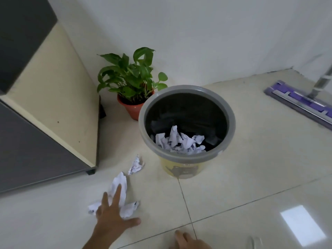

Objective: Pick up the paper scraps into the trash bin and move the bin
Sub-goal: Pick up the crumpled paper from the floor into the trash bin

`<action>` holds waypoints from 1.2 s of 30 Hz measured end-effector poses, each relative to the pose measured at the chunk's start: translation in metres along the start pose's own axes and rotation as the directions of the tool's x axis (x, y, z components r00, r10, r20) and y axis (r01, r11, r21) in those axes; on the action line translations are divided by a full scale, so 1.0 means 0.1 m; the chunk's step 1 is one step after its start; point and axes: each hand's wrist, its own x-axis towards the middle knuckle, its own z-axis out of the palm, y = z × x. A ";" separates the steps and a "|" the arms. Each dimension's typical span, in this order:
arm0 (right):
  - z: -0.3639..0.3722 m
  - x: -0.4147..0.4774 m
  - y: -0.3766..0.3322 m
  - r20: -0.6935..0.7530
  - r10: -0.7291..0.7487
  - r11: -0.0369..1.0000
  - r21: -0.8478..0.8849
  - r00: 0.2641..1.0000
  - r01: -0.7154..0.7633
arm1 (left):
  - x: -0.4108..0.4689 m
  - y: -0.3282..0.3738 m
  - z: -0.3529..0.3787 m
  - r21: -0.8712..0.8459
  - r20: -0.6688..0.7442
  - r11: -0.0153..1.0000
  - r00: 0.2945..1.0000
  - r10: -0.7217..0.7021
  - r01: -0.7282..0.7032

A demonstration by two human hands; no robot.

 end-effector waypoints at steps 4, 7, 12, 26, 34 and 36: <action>0.17 0.14 0.10 0.201 -0.062 0.983 -0.160 0.978 0.095 | 0.05 0.17 0.12 0.234 0.030 0.967 0.995 0.095 -0.100; 0.09 0.20 0.08 0.281 0.016 0.995 -0.101 0.960 0.013 | 0.05 0.10 0.23 0.376 -0.031 0.917 0.987 0.155 -0.133; -0.22 0.19 0.08 0.295 -0.031 0.999 0.046 0.955 0.018 | 0.12 -0.08 0.33 0.363 -0.022 0.918 0.983 0.183 -0.163; -1.71 -0.01 -0.65 -0.607 -0.343 0.882 0.054 0.717 0.468 | -0.27 0.96 -0.96 -0.136 -0.377 0.945 0.898 0.227 -0.296; -3.15 -0.38 -0.48 -0.861 -0.066 0.911 0.153 0.504 0.382 | -0.59 2.25 -1.89 -0.096 -0.541 0.843 0.739 0.402 -0.529; -3.35 -0.40 -0.30 -0.844 0.030 0.933 0.216 0.536 0.287 | -0.63 2.51 -1.88 -0.079 -0.495 0.837 0.750 0.439 -0.542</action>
